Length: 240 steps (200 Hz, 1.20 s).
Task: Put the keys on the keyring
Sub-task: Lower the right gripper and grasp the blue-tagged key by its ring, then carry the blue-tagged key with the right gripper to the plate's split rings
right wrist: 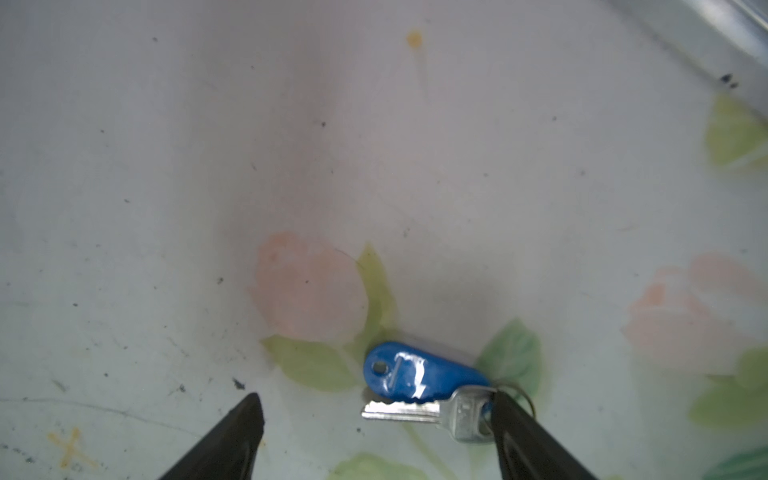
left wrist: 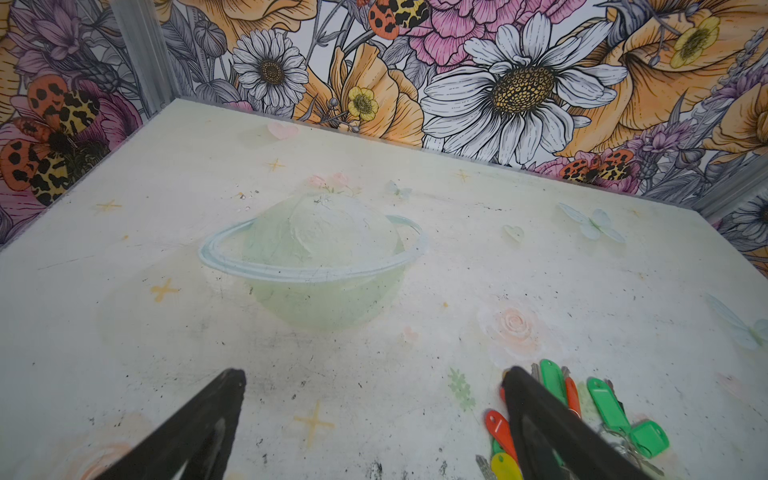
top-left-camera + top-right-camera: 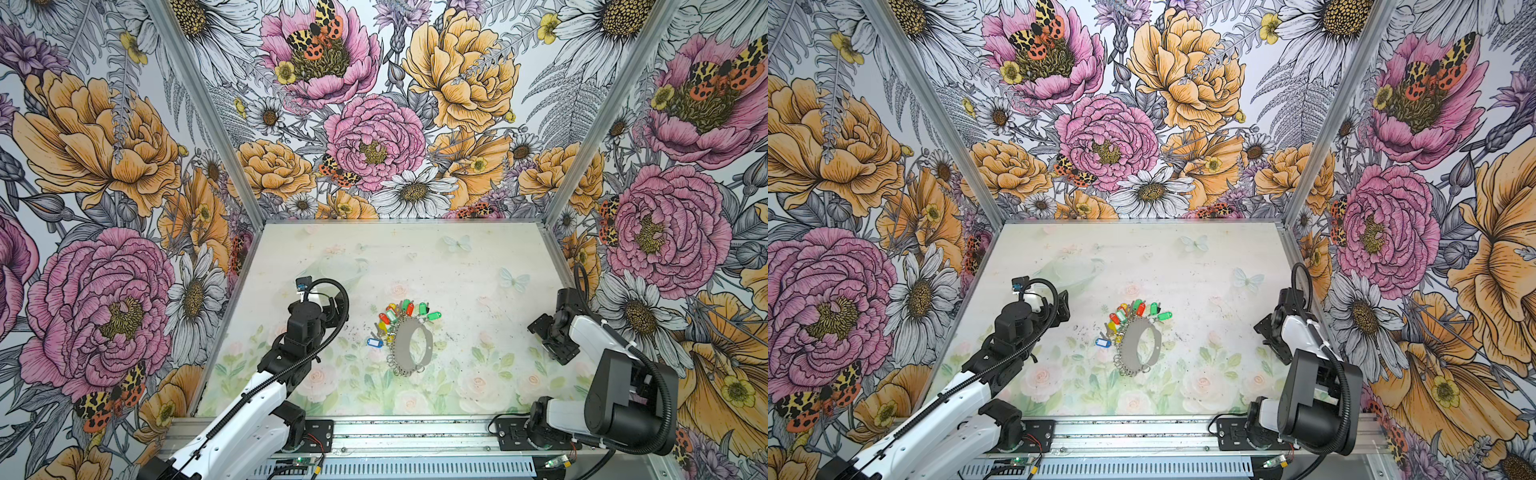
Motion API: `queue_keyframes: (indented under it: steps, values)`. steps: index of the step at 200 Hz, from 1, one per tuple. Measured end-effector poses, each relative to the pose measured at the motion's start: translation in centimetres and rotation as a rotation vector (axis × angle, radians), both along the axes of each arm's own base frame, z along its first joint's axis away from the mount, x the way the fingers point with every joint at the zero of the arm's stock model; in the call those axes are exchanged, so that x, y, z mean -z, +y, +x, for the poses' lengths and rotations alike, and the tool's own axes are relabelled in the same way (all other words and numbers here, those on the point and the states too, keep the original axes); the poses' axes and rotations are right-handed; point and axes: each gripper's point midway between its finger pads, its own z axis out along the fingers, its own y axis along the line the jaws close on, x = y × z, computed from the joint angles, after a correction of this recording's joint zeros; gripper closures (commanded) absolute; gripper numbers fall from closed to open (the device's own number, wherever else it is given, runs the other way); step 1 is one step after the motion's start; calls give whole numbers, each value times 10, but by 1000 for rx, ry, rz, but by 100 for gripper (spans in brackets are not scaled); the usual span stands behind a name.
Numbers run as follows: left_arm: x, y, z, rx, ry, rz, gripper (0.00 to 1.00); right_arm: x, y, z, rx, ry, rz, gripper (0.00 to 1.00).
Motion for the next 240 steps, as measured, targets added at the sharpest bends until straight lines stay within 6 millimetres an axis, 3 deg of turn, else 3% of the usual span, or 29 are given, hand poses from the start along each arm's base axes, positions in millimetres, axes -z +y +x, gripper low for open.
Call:
queue_keyframes:
  steps: [59, 90, 122, 156, 216, 240]
  values:
    - [0, 0, 0, 0, 0, 0, 1, 8, 5, -5, -17, 43, 11, 13]
    - [0, 0, 0, 0, -2, -1, 1, 9, 13, 2, -66, 59, -7, 13]
    - [-2, 0, -1, 0, -9, -4, 1, 10, 34, 19, -167, 72, -14, 13]
    - [-1, 1, -2, 0, -10, -5, 1, 10, 71, 40, -294, 70, -23, 13]
    - [-5, 2, -3, -1, -23, -10, 1, 9, 157, 61, -506, 63, -16, 12]
    - [-8, 2, -4, -1, -32, -14, 1, 8, 200, 71, -592, 49, -13, 12]
